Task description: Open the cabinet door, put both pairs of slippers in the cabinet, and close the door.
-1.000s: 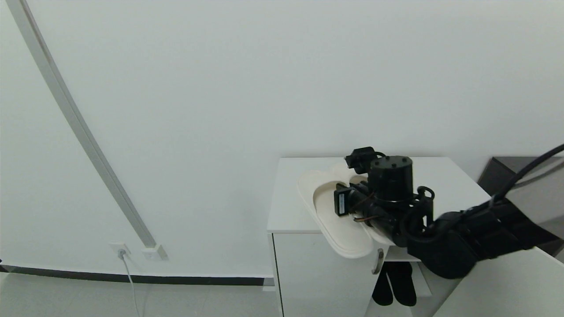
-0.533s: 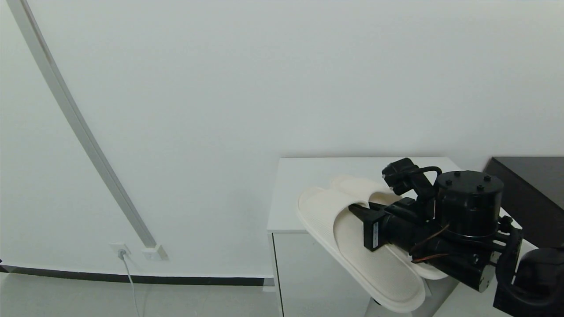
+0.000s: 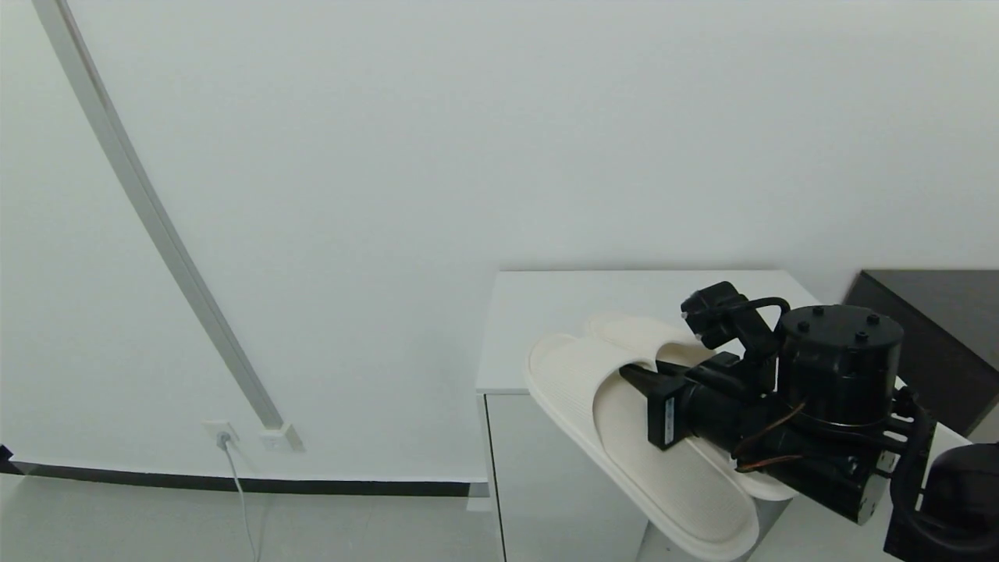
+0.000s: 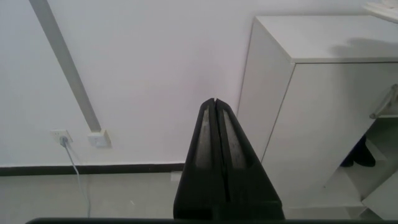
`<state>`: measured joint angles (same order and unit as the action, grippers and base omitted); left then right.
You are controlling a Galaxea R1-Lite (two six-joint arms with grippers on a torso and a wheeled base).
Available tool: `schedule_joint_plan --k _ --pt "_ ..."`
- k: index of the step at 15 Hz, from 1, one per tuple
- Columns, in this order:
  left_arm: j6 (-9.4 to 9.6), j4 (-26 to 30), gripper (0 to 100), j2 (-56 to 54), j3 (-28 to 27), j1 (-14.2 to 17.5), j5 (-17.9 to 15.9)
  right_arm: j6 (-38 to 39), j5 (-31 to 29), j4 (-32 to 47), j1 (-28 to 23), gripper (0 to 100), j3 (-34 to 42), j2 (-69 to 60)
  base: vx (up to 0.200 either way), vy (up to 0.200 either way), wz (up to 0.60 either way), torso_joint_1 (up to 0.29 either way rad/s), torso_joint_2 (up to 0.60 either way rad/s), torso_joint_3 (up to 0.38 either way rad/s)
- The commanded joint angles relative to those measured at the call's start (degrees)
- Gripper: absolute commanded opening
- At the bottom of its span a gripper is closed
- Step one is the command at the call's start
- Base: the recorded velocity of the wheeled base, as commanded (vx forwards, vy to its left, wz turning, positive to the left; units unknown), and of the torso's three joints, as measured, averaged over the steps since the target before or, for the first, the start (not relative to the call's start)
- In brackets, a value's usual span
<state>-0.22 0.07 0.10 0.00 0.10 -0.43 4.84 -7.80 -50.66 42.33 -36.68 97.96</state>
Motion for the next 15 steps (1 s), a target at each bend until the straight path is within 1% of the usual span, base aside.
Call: schedule_joint_plan --k 1,6,15 --pt "-0.04 0.01 0 -0.01 0.00 -0.01 0.08 -0.09 -0.02 0.04 0.21 0 0.29 0.03 -0.200 0.000 0.00 -0.022 -0.02 0.007" --pt "-0.13 0.01 0 -0.01 0.00 -0.01 0.08 -0.01 -0.02 -0.05 0.65 0 0.73 -0.14 -0.200 0.000 0.00 0.000 0.00 0.003" --pt "-0.13 0.01 0 -0.01 0.00 -0.01 0.08 -0.09 -0.02 0.04 1.00 0 0.82 0.65 0.000 0.000 0.00 0.000 0.00 0.000"
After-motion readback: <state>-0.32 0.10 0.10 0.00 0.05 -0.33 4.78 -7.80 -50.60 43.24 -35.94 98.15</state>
